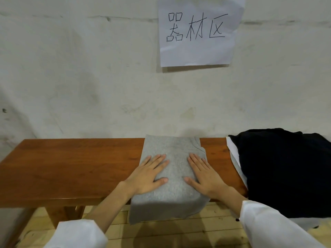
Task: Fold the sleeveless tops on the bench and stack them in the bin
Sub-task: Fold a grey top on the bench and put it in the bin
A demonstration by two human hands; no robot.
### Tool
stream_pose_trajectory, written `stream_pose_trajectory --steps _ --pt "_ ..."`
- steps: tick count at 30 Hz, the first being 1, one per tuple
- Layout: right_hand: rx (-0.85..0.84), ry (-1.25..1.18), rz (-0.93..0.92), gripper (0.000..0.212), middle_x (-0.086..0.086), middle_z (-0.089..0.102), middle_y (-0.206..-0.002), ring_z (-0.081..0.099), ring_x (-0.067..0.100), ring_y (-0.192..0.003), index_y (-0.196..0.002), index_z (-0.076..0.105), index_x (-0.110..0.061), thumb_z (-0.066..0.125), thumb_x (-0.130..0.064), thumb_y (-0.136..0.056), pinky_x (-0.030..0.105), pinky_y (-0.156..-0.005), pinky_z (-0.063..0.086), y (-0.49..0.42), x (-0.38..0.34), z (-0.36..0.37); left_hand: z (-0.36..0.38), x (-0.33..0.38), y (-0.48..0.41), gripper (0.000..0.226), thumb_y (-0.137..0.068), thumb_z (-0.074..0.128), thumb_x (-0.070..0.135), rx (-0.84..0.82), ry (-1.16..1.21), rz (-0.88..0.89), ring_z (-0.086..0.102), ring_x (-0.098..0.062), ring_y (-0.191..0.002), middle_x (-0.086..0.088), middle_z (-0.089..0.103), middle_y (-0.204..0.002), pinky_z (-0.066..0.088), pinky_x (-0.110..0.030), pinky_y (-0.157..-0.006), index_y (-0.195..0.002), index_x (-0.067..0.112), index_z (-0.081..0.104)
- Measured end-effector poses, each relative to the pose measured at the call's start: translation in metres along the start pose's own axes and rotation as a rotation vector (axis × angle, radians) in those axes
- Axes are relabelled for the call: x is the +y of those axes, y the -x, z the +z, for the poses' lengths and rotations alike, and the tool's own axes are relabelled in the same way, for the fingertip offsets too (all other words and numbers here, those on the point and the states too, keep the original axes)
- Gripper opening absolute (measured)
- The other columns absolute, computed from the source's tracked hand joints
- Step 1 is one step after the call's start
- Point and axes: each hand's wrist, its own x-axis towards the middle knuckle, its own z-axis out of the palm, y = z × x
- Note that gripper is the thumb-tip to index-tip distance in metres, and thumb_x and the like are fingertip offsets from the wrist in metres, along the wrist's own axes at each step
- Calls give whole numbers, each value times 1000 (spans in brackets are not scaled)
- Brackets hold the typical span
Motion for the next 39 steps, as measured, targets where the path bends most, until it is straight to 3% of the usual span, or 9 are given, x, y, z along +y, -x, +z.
stream_pose_trajectory --steps 8,17,20,25,29,31,34,36,39 --pt "0 21 -94 87 -7 -21 -156 -21 8 -143 -150 -11 -21 5 -76 -86 31 -118 -9 11 0 4 17 26 28 74 -89 0 69 72 13 -135 -27 -7 -140 11 -24 -153 -15 -33 -115 -147 26 -18" --pt "-40 104 -119 101 -7 -27 -153 -25 10 -142 -147 -21 -18 26 -80 -83 31 -117 -15 32 -13 3 23 39 51 78 -93 16 68 82 -54 -156 9 -19 -145 -1 5 -157 2 -42 -120 -150 15 7" --pt "-93 182 -92 101 -3 -28 -152 -25 17 -142 -141 -29 -16 19 -80 -80 35 -115 -17 34 -19 -4 19 37 52 82 -95 34 58 34 -60 -121 -15 -19 -144 3 -19 -154 -3 -41 -120 -146 19 -17" --pt "-246 78 133 84 9 37 -150 42 25 -134 -151 -1 -12 10 -70 -92 36 -112 5 36 -26 4 13 39 55 87 -97 29 52 -28 -125 -103 -27 -16 -141 3 -30 -152 -21 -33 -112 -128 27 -48" --pt "-211 218 28 79 10 -13 -156 -4 29 -144 -146 -16 -36 -21 -74 -77 43 -118 -12 46 -35 -9 2 43 59 67 -101 26 45 -68 -61 -94 -18 -10 -143 5 -18 -157 -13 -28 -115 -147 23 -19" --pt "-243 147 -38 78 -4 -29 -148 -22 18 -140 -147 -11 -41 -11 -73 -77 36 -117 -3 50 -38 -22 -10 45 63 63 -99 23 49 -98 29 -93 -6 -8 -146 7 -5 -159 -6 -25 -116 -152 24 -1" --pt "-308 152 -123 47 -7 2 -159 6 19 -147 -146 32 -30 41 -23 -101 33 -110 33 59 -47 -50 -38 48 72 70 -88 21 63 -90 257 -123 34 -6 -136 7 38 -149 25 -21 -111 -144 25 37" --pt "-229 79 -88 36 -3 30 -151 44 21 -128 -132 54 -17 44 -28 -100 32 -99 43 63 -54 -69 -57 47 78 39 -95 41 51 -51 327 -139 55 6 -95 11 65 -107 39 -12 -83 -115 25 62" --pt "-178 18 -44 26 -4 50 -103 52 15 -88 -94 63 -14 49 -37 -96 26 -78 44 64 -60 -85 -83 47 81 25 -92 59 30 -39 338 -87 46 0 -59 13 49 -63 33 -18 -60 -68 27 54"
